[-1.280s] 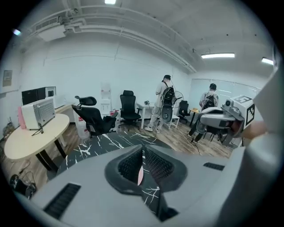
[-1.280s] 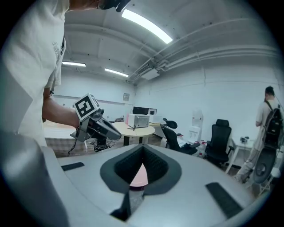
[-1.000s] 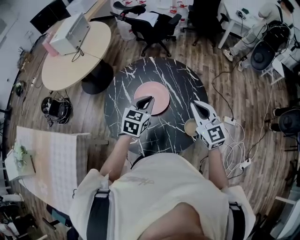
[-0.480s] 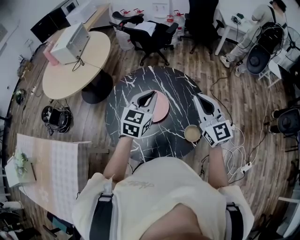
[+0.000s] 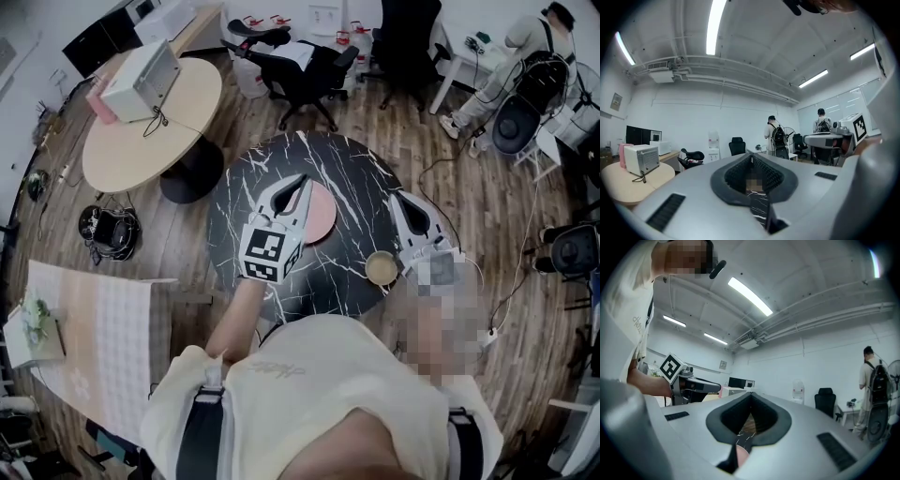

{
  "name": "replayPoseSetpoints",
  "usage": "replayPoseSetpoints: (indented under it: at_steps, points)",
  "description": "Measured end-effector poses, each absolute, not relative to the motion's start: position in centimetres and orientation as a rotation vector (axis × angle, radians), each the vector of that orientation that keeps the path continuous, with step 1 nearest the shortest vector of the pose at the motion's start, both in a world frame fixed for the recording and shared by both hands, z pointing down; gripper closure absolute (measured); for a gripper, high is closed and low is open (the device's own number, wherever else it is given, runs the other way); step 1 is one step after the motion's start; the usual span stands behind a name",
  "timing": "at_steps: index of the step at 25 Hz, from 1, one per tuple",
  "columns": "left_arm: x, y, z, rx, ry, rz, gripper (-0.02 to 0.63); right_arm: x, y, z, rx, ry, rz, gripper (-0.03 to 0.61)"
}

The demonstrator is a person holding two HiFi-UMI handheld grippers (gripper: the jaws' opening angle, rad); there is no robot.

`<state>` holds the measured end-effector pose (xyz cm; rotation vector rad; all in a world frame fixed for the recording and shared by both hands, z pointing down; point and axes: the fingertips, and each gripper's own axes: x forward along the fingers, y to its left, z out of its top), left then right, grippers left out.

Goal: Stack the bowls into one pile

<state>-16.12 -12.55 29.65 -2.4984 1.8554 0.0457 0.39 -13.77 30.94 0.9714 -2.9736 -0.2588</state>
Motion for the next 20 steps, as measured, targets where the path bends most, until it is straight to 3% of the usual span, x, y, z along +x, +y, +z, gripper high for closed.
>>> replayPoseSetpoints:
  at_steps: [20]
  points:
    - [-15.7,-11.7,34.5,-2.598,1.868,-0.1,0.581,1.0,-12.8,32.9,1.052,-2.923,-0.191,0.574]
